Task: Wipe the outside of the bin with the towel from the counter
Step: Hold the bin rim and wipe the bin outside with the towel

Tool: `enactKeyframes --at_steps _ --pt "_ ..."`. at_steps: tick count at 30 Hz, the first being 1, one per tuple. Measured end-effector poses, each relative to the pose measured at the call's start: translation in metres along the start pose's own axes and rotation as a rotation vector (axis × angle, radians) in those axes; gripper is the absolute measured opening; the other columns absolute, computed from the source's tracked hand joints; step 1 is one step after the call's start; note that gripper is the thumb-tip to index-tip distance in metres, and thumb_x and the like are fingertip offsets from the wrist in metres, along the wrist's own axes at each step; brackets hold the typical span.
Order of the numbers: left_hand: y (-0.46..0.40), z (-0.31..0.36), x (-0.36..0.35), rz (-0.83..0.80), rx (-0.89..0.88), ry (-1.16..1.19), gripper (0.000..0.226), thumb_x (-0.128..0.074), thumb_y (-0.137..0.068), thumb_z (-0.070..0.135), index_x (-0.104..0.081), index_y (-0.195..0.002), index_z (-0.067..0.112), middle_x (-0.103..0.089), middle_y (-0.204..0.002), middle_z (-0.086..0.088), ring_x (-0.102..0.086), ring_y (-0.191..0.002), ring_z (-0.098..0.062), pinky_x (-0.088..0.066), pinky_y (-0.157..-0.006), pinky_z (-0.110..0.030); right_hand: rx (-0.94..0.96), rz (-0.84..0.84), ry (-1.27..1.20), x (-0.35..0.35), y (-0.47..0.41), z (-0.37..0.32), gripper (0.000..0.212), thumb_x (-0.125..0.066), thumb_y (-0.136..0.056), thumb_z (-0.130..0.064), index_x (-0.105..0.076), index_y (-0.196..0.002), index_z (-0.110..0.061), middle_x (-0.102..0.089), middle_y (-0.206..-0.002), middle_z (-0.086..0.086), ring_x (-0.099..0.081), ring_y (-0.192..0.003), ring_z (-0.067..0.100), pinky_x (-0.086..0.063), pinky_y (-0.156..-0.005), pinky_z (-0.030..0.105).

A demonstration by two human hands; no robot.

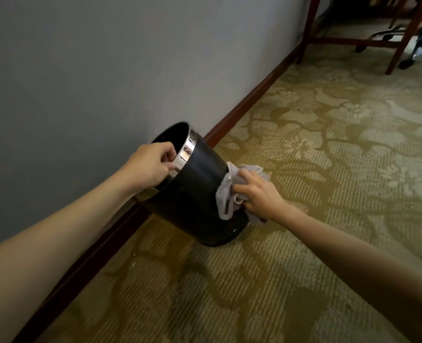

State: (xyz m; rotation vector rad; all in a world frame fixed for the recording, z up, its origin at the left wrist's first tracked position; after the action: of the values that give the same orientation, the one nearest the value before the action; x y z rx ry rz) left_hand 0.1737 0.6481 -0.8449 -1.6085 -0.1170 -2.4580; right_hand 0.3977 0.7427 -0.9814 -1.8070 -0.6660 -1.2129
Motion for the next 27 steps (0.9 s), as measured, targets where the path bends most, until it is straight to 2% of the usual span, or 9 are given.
enactKeyframes --at_steps 2,4,7,10,13,17,21,24,27 --pt "0.004 -0.001 0.002 0.001 0.001 -0.03 0.018 -0.059 -0.086 0.015 -0.05 -0.073 0.024 -0.053 -0.071 0.006 -0.053 -0.077 -0.024 -0.046 -0.079 -0.042 -0.048 -0.222 0.189 -0.005 0.003 0.018 0.025 -0.064 -0.08 -0.021 -0.066 -0.104 -0.018 -0.045 -0.127 0.013 -0.052 -0.106 0.033 -0.051 -0.074 0.042" --pt "0.007 -0.003 0.003 -0.008 0.009 -0.028 0.024 -0.059 -0.086 0.015 -0.047 -0.069 0.026 -0.054 -0.072 0.006 -0.053 -0.077 -0.023 -0.047 -0.083 -0.046 -0.133 -0.342 0.332 0.003 0.0 0.037 0.031 -0.06 -0.084 -0.024 -0.062 -0.115 -0.022 -0.04 -0.129 0.008 -0.048 -0.108 0.029 -0.05 -0.073 0.039" --pt "0.012 -0.008 0.007 -0.013 0.025 -0.011 0.025 -0.061 -0.086 0.015 -0.047 -0.068 0.027 -0.055 -0.072 0.007 -0.053 -0.076 -0.021 -0.048 -0.083 -0.047 -0.225 -0.118 0.325 0.03 -0.016 0.046 0.028 -0.06 -0.083 -0.017 -0.06 -0.111 -0.02 -0.042 -0.116 0.008 -0.049 -0.097 0.029 -0.05 -0.065 0.041" --pt "0.016 -0.013 0.007 -0.022 0.032 0.002 0.026 -0.061 -0.086 0.017 -0.047 -0.068 0.029 -0.055 -0.072 0.009 -0.052 -0.074 -0.017 -0.047 -0.081 -0.045 -0.243 0.168 0.149 0.055 -0.038 0.029 0.027 -0.061 -0.078 -0.01 -0.063 -0.104 -0.016 -0.047 -0.11 0.014 -0.05 -0.093 0.034 -0.05 -0.057 0.042" --pt "0.019 -0.015 0.007 -0.022 0.037 0.022 0.025 -0.06 -0.086 0.015 -0.048 -0.069 0.03 -0.057 -0.074 0.007 -0.053 -0.074 -0.018 -0.046 -0.077 -0.043 -0.146 0.313 0.014 0.058 -0.05 -0.012 0.025 -0.061 -0.075 -0.006 -0.065 -0.098 -0.015 -0.051 -0.108 0.015 -0.053 -0.089 0.03 -0.051 -0.055 0.037" --pt "0.022 -0.017 0.006 0.008 0.017 0.015 0.024 -0.06 -0.084 0.012 -0.049 -0.07 0.027 -0.056 -0.074 0.004 -0.055 -0.074 -0.021 -0.048 -0.075 -0.043 0.13 0.051 -0.065 0.012 -0.012 -0.045 0.021 -0.064 -0.074 -0.007 -0.067 -0.094 -0.015 -0.055 -0.111 0.014 -0.058 -0.096 0.03 -0.054 -0.073 0.039" --pt "0.027 -0.021 0.007 0.029 -0.017 -0.008 0.022 -0.061 -0.084 0.01 -0.05 -0.072 0.026 -0.055 -0.077 0.003 -0.055 -0.076 -0.021 -0.047 -0.08 -0.045 -0.02 -0.243 0.042 0.014 0.004 0.01 0.017 -0.058 -0.08 -0.018 -0.064 -0.096 -0.015 -0.047 -0.109 0.008 -0.056 -0.097 0.028 -0.047 -0.069 0.035" --pt "0.03 -0.024 0.006 0.055 -0.043 -0.014 0.02 -0.06 -0.085 0.01 -0.051 -0.076 0.025 -0.055 -0.079 0.004 -0.054 -0.077 -0.02 -0.044 -0.085 -0.045 -0.141 -0.023 0.016 0.038 -0.012 0.027 0.01 -0.058 -0.08 -0.012 -0.06 -0.089 -0.009 -0.039 -0.093 0.003 -0.054 -0.079 0.029 -0.037 -0.058 0.032" --pt "0.031 -0.026 0.005 0.068 -0.063 -0.032 0.02 -0.06 -0.085 0.008 -0.05 -0.076 0.024 -0.055 -0.08 0.004 -0.053 -0.078 -0.021 -0.042 -0.086 -0.045 -0.142 0.244 -0.105 0.062 -0.045 0.004 0.016 -0.062 -0.074 -0.007 -0.061 -0.089 -0.013 -0.037 -0.092 0.001 -0.047 -0.072 0.02 -0.038 -0.055 0.029"
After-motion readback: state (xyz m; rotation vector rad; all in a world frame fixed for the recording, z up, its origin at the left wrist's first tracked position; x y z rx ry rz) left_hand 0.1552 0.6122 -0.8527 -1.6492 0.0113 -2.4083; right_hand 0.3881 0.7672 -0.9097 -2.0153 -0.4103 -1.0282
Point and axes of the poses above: each hand's wrist, its own y-axis away from the middle knuckle, its own x-axis out of the back of the hand, z = x × y, the point moved 2 cm from there along -y, towards the middle knuckle
